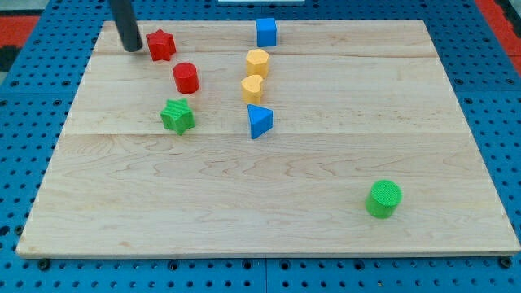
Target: Push the red star to the right side slightly
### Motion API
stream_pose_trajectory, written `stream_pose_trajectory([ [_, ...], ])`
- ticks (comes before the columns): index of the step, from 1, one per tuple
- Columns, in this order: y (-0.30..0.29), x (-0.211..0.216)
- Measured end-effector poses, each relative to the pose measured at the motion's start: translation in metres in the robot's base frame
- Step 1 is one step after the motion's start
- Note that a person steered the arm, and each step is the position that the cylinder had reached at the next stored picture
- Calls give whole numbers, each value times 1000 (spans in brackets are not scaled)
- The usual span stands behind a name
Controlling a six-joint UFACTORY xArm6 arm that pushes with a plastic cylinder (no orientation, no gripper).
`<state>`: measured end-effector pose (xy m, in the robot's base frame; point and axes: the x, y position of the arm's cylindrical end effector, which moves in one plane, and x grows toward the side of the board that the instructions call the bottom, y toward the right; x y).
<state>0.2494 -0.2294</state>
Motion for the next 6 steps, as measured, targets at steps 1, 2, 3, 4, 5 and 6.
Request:
stream_pose_trajectory([
  [1,45,-19],
  [2,62,-11],
  [3,40,-10],
  [4,28,11],
  [5,79,12],
  [6,87,10],
])
